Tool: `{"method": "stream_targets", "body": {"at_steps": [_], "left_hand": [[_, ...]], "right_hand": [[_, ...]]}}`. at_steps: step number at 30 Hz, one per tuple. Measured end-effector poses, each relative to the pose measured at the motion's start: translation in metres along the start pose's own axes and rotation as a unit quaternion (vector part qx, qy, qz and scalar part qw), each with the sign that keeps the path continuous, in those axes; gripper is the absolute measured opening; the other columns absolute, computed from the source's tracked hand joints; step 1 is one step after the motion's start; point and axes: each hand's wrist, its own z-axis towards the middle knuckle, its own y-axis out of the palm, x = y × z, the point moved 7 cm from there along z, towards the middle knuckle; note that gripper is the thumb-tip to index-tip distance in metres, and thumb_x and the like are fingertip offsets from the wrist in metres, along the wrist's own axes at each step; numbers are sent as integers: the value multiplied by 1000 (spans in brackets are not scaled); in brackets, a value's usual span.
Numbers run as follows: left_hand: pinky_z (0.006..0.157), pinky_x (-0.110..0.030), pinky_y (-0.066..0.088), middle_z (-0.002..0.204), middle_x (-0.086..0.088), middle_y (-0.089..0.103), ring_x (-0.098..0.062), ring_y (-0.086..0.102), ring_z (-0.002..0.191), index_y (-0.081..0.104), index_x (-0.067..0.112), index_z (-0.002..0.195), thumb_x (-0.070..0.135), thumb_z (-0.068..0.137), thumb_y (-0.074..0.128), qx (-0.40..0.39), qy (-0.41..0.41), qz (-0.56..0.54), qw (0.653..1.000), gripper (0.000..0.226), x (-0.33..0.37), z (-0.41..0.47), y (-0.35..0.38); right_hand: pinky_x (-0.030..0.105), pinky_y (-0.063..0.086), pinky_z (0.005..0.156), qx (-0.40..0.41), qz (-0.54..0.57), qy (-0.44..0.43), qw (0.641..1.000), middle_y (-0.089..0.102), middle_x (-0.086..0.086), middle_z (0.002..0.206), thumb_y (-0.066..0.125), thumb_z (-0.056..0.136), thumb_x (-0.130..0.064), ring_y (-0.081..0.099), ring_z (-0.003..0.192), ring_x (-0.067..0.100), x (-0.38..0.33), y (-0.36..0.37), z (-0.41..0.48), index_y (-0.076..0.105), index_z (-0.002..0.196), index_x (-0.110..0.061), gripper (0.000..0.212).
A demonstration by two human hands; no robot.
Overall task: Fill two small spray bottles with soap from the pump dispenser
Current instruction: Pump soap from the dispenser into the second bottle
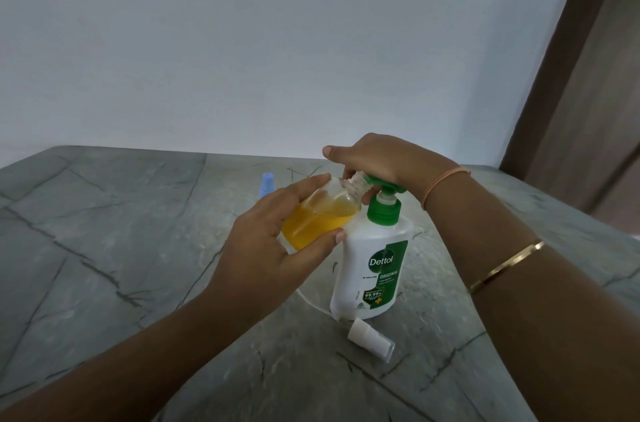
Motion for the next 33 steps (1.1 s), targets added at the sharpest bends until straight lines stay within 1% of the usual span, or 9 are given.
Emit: {"method": "stream_targets", "body": {"at_steps": [2, 6, 10, 15, 19, 24, 27, 30, 33], "left_hand": [[72, -8, 36, 101, 53, 40, 22, 40, 105, 34, 66, 112, 65, 68, 51, -5, 1, 4, 1000, 47, -2, -1, 1], [72, -8, 36, 102, 56, 38, 24, 38, 106, 33, 68, 110, 67, 67, 50, -9, -3, 7, 1000, 47, -2, -2, 3], [72, -8, 36, 101, 56, 38, 24, 39, 104, 32, 70, 109, 68, 67, 49, -7, 0, 11, 1000, 46, -2, -2, 3], [72, -7, 33, 98, 55, 37, 27, 38, 102, 32, 67, 108, 64, 66, 58, -1, -1, 12, 1000, 49, 0, -1, 3], [72, -7, 34, 104, 46, 37, 22, 43, 99, 33, 59, 114, 63, 69, 52, 13, 15, 20, 1000, 50, 5, 0, 0], [73, -7, 35, 109, 43, 36, 20, 46, 96, 35, 51, 120, 63, 69, 51, 16, 18, 20, 1000, 54, 2, -1, 1], [73, -9, 37, 110, 39, 37, 16, 43, 94, 36, 49, 121, 62, 69, 50, 19, 17, 19, 999, 55, 2, -1, 1], [71, -5, 40, 110, 39, 41, 13, 50, 95, 40, 47, 122, 60, 70, 53, 21, 21, 13, 999, 55, 2, -1, -1], [73, -13, 44, 108, 37, 43, 7, 51, 96, 40, 47, 122, 60, 69, 53, 21, 16, 2, 1000, 56, 3, -2, -2]], "right_hand": [[32, 49, 73, -2, 5, 2, 1000, 62, 5, 66, 38, 95, -52, 59, 56, 17, 0, 2, -1, 59, 103, -7, 51], [22, 41, 53, 11, -4, -7, 1000, 58, 1, 63, 38, 95, -52, 52, 30, 3, -2, 1, -3, 58, 96, -9, 48], [21, 34, 47, 26, -25, -20, 999, 59, 0, 66, 36, 95, -53, 54, 36, 4, -4, -4, -4, 62, 95, -8, 53], [22, 34, 48, 39, -25, -25, 999, 60, 1, 69, 36, 95, -52, 51, 49, 10, -6, -11, -3, 68, 93, -5, 57], [21, 36, 47, 37, -30, -17, 999, 57, -1, 65, 36, 95, -53, 50, 36, 3, -5, -9, -1, 63, 97, -7, 53], [27, 45, 62, 6, 3, 7, 1000, 62, 3, 60, 37, 94, -54, 57, 54, 15, 4, 1, 1, 57, 107, -7, 54], [25, 42, 57, 4, -2, 8, 1000, 62, 1, 52, 36, 94, -55, 56, 51, 15, 5, 2, 0, 56, 107, -8, 53], [27, 48, 64, 1, -2, -9, 1000, 62, 3, 61, 37, 94, -54, 58, 43, 11, 1, 1, 1, 57, 105, -6, 53], [24, 42, 54, 9, -29, -22, 999, 61, 3, 62, 36, 94, -54, 57, 41, 9, -4, -3, 1, 59, 100, -7, 53]]}}
